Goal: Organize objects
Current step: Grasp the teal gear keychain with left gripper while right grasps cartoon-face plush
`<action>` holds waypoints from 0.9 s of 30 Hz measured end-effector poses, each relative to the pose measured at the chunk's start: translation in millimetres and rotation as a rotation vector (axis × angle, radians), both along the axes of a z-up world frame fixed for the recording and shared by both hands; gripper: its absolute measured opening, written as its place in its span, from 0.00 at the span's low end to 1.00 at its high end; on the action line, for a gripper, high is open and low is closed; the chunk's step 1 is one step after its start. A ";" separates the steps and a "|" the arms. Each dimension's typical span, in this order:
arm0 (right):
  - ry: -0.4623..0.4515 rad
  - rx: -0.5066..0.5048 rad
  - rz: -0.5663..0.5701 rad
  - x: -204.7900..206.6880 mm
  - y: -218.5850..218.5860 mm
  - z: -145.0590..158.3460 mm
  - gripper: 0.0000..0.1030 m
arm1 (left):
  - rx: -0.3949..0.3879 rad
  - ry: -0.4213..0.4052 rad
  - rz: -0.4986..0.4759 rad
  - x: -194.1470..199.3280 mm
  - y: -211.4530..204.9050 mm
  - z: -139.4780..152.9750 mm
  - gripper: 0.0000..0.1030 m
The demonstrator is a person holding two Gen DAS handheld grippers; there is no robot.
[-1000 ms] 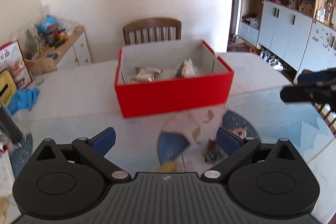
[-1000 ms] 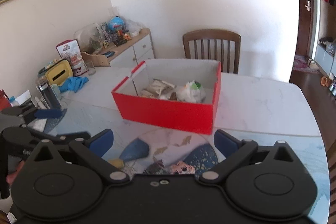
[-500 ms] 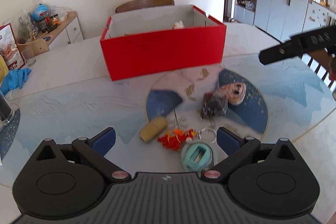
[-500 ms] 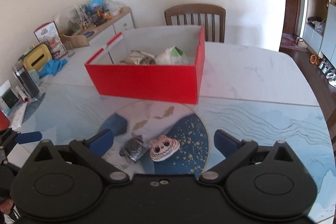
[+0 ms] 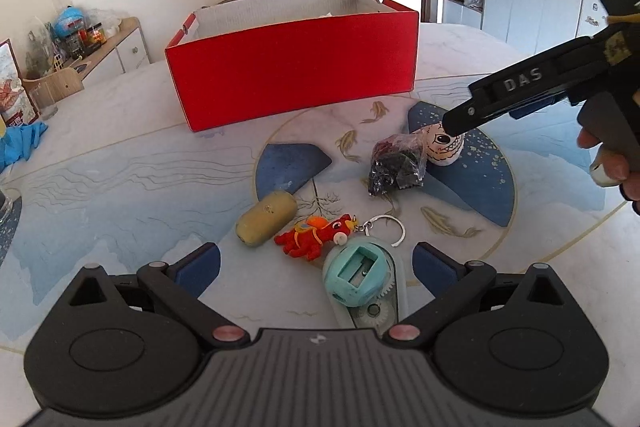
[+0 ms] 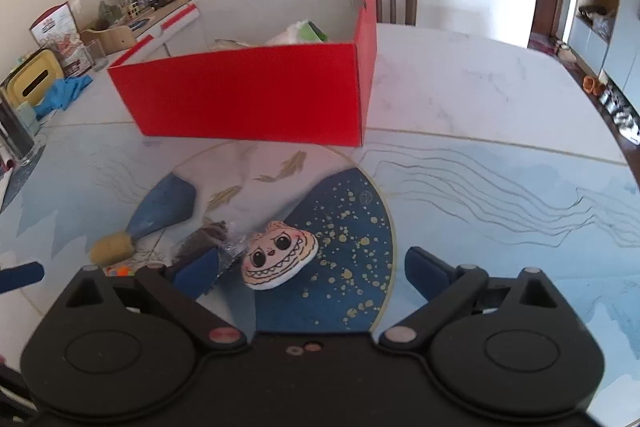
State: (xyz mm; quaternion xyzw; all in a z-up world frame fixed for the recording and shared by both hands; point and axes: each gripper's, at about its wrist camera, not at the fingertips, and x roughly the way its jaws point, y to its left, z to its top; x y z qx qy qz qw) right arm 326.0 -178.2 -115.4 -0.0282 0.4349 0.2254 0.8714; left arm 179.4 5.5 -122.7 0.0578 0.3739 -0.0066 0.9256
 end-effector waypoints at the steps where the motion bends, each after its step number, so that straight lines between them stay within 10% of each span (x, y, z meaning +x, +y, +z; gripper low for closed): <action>1: 0.004 -0.002 0.000 1.8 0.8 -2.1 0.94 | 0.001 -0.001 0.001 0.4 -0.2 -0.3 1.00; 9: 0.044 0.005 0.019 10.6 9.4 -15.2 0.85 | 0.007 -0.014 -0.009 1.7 -2.7 -2.0 0.97; 27: 0.087 0.037 0.034 17.8 17.8 -24.2 0.52 | 0.040 -0.011 -0.091 -0.5 -17.7 -2.1 0.39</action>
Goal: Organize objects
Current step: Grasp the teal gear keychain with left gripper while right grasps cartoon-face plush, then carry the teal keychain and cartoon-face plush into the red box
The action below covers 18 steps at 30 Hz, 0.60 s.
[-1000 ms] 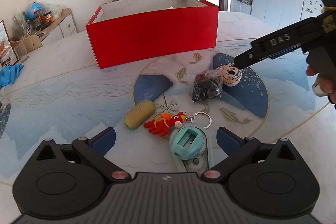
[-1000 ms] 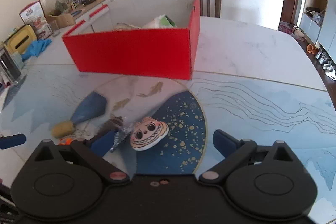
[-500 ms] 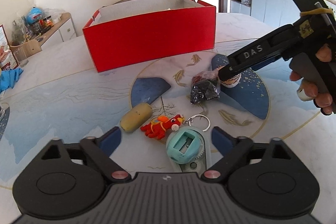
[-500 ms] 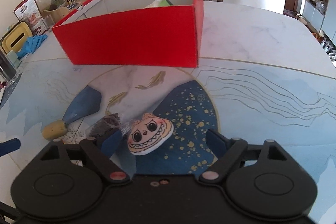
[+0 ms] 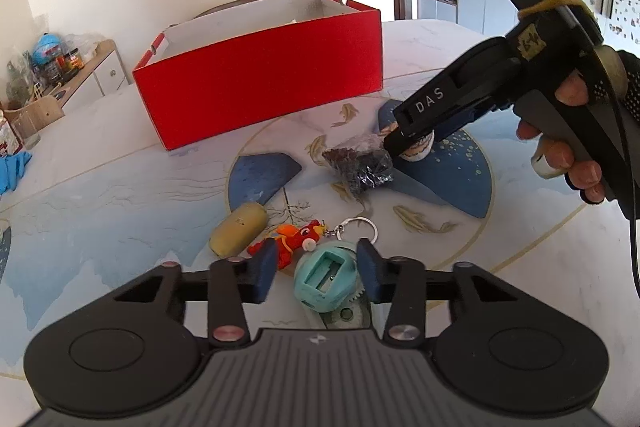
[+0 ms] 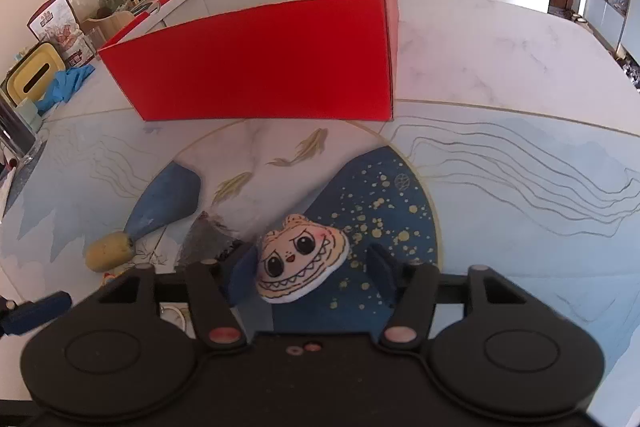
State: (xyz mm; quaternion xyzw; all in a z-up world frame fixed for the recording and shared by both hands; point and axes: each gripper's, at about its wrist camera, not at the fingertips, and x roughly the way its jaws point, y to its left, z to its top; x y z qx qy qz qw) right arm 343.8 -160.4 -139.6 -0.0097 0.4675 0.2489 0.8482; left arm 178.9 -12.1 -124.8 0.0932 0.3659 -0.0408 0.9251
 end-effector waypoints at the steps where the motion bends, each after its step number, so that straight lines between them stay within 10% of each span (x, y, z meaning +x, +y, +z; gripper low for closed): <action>1: -0.001 0.000 0.000 -0.4 0.0 0.2 0.48 | -0.001 0.002 -0.004 -0.2 -0.4 -0.6 0.38; 18: -0.040 0.021 -0.031 -17.5 -13.7 15.7 0.31 | 0.001 0.027 -0.026 0.9 1.5 1.8 0.30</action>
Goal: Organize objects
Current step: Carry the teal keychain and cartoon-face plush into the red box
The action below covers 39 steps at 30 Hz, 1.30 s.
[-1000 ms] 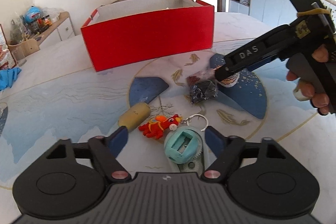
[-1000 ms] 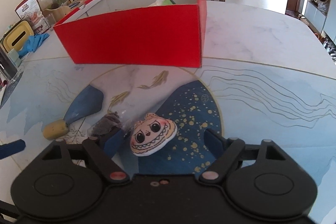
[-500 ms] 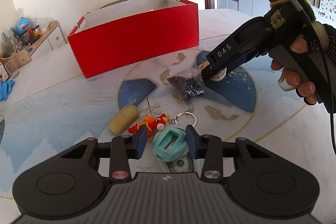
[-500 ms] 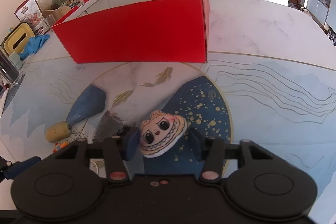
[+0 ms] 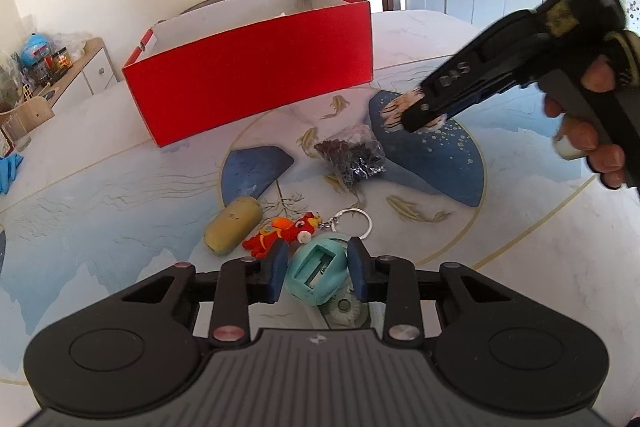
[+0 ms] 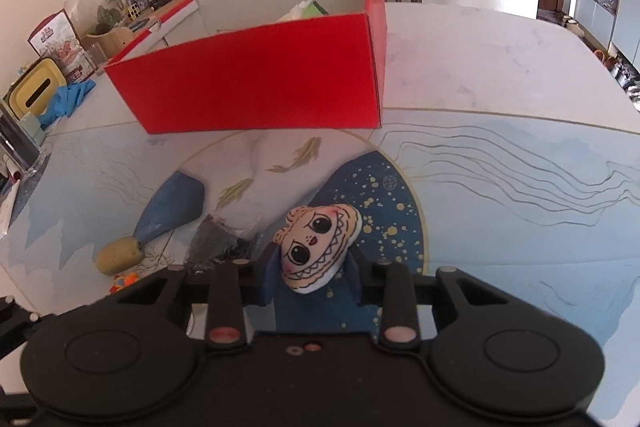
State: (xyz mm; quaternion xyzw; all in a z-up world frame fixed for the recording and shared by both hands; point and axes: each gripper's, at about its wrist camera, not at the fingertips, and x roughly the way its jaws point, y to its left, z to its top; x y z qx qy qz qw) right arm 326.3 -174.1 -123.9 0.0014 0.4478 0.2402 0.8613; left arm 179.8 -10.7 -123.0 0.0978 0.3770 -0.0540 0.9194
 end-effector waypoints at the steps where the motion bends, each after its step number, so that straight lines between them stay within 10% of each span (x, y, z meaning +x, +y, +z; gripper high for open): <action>1: -0.005 -0.002 0.002 -2.0 -2.3 3.1 0.31 | -0.003 -0.001 0.000 0.2 1.7 1.2 0.30; 22: -0.116 0.041 0.047 -16.8 -3.7 82.6 0.31 | -0.035 -0.115 0.054 45.7 46.3 72.0 0.26; 39: -0.194 0.043 0.083 49.9 44.9 118.8 0.31 | -0.040 -0.201 0.046 144.5 86.2 123.7 0.26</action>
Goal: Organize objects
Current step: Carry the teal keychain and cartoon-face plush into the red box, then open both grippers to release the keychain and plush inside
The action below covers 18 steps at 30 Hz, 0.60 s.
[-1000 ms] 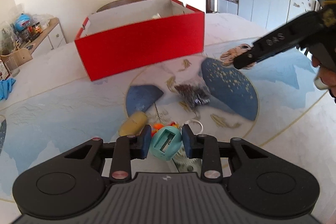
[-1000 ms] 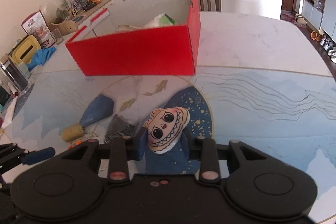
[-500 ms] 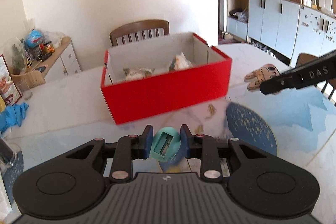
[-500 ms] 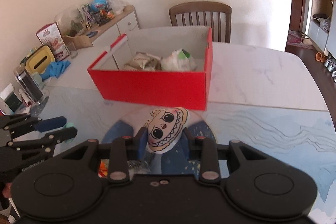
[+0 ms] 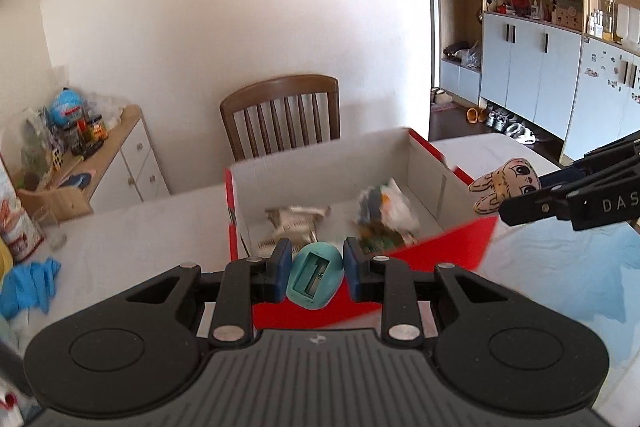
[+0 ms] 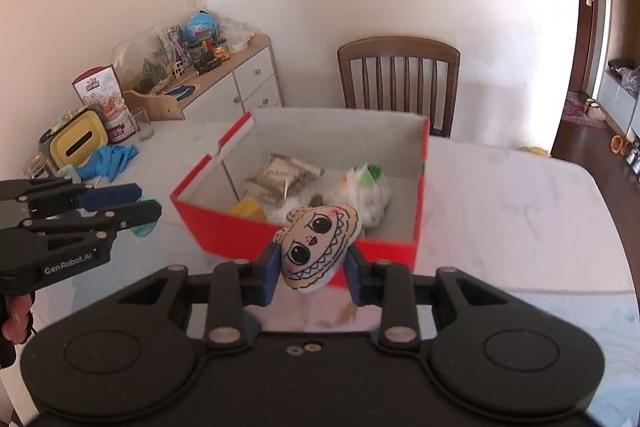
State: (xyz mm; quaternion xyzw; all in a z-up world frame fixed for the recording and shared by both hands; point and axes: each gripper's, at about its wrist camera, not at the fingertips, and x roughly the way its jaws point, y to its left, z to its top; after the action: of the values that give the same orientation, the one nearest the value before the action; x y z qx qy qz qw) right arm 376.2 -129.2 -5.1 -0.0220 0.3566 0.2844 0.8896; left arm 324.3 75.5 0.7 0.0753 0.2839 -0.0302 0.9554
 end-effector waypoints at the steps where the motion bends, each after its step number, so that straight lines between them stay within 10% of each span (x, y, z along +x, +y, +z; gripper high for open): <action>1: -0.005 -0.004 -0.002 4.6 4.5 0.5 0.31 | 0.003 -0.005 -0.004 6.7 1.1 0.7 0.26; 18: 0.112 -0.117 0.002 80.8 82.2 -50.4 0.31 | 0.007 0.167 -0.045 118.3 25.3 -44.6 0.18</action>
State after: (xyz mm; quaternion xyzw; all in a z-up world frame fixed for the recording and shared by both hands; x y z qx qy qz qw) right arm 457.0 -47.0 -55.6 -0.0583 0.4218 0.2647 0.8653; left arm 442.6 100.8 -43.9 0.0821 0.3607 -0.0571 0.9273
